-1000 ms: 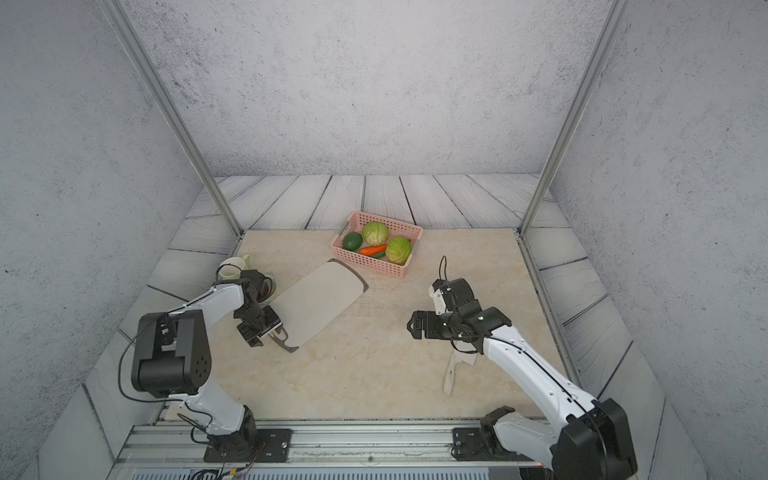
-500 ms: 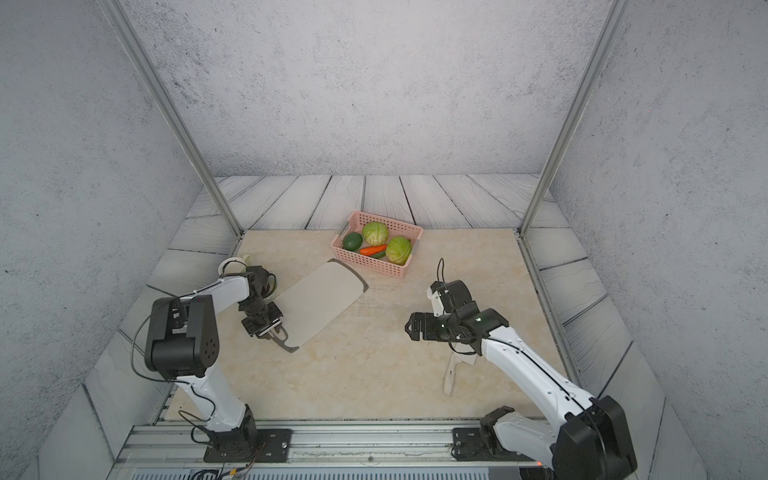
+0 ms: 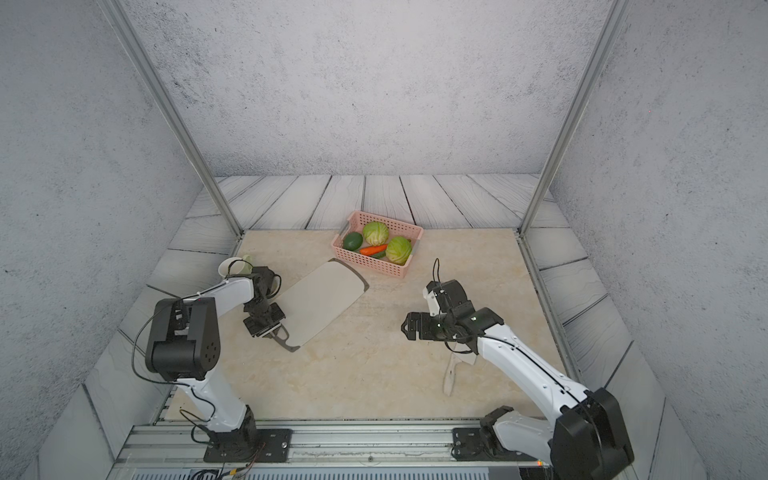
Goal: Align the knife with the edge of the cutting board
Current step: Adjust the work surface at the center of the board.
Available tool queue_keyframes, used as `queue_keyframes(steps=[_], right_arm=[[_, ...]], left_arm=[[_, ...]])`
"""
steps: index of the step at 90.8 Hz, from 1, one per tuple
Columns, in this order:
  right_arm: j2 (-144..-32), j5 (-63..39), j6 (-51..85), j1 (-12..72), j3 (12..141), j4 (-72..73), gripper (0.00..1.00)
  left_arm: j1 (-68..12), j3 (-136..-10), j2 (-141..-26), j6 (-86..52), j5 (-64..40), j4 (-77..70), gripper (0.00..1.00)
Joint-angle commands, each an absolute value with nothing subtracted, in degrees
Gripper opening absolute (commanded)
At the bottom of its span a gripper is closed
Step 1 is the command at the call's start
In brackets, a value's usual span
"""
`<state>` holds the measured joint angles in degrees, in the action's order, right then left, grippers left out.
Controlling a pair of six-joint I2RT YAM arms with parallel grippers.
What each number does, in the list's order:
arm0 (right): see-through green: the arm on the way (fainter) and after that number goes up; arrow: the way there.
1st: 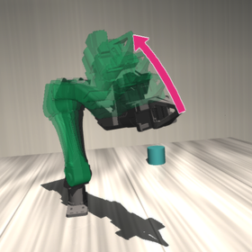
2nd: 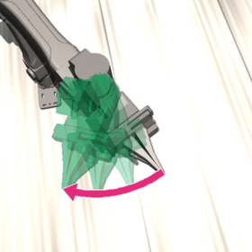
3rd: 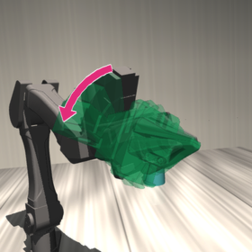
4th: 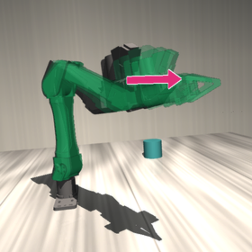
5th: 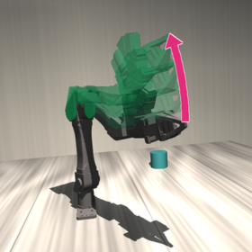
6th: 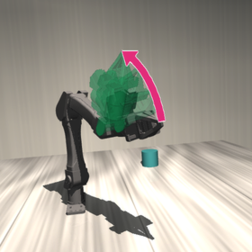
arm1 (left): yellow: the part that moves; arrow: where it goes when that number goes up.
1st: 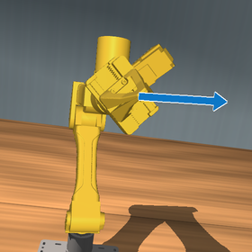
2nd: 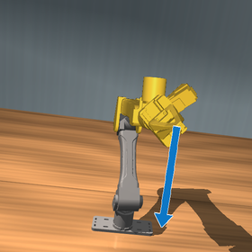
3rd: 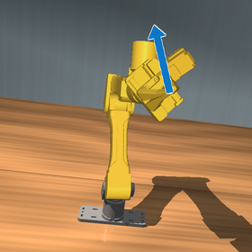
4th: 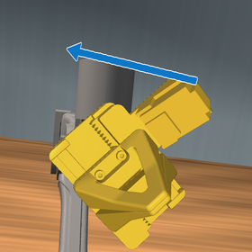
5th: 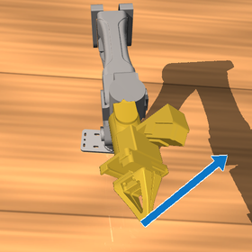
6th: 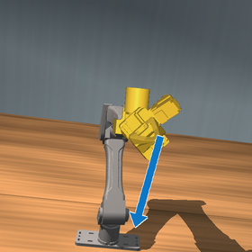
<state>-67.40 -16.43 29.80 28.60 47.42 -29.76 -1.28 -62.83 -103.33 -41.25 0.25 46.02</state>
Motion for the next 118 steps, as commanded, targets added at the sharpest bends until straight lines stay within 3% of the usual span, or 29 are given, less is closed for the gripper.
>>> queue_keyframes(steps=[1,22,81,118], right_arm=[[-68.9,-16.5,30.3,29.1,47.2,-29.4,0.99],[-71.5,-16.4,30.0,29.2,47.8,-28.4,0.99],[-92.4,-17.2,28.0,30.4,63.7,-28.7,0.99],[-96.1,-16.1,31.4,30.8,62.2,-26.4,0.99]], left_arm=[[-3.9,-59.8,-104.2,-39.4,1.2,49.9,0.10],[-4.5,-58.0,-101.8,-37.2,1.0,51.0,0.00],[-9.0,-58.7,-102.1,-32.0,0.0,51.9,0.00],[-14.0,-64.1,-105.0,-29.8,1.3,53.0,0.00]])
